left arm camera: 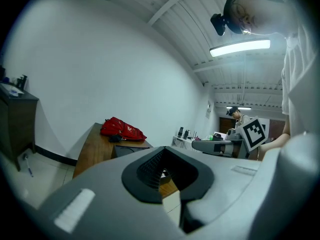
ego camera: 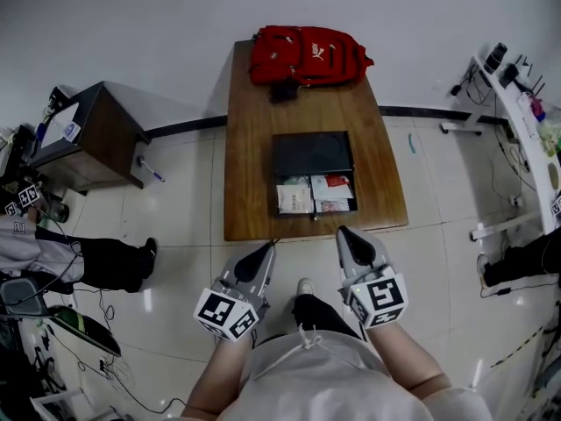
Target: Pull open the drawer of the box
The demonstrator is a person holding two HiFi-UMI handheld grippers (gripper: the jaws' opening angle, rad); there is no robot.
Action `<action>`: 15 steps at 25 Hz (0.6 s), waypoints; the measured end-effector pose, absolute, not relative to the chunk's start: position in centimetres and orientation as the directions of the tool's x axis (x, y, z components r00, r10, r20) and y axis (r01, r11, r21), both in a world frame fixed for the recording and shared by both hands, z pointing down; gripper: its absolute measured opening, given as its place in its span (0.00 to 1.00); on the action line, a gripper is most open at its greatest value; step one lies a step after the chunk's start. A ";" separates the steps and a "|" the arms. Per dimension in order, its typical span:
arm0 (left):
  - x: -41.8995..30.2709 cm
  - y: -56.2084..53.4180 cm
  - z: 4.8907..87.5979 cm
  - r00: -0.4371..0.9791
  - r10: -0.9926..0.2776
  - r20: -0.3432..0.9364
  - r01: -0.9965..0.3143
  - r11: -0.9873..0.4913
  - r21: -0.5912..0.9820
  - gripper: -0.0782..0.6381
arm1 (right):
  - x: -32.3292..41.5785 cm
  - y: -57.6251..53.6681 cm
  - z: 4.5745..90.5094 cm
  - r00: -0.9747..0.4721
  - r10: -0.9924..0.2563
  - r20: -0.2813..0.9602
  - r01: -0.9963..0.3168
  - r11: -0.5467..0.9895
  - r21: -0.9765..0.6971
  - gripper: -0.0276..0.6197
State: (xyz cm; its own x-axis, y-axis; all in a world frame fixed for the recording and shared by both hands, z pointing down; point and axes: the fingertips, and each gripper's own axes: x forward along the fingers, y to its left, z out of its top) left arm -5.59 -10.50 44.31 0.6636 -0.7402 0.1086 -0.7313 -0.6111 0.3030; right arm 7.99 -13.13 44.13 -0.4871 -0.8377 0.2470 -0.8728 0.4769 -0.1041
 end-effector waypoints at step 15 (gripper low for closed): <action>-8.9 9.9 43.9 0.715 -0.692 0.098 -0.687 -0.668 0.287 0.12 | 3.3 8.0 44.0 -0.473 -0.846 0.245 -0.879 0.472 -0.067 0.05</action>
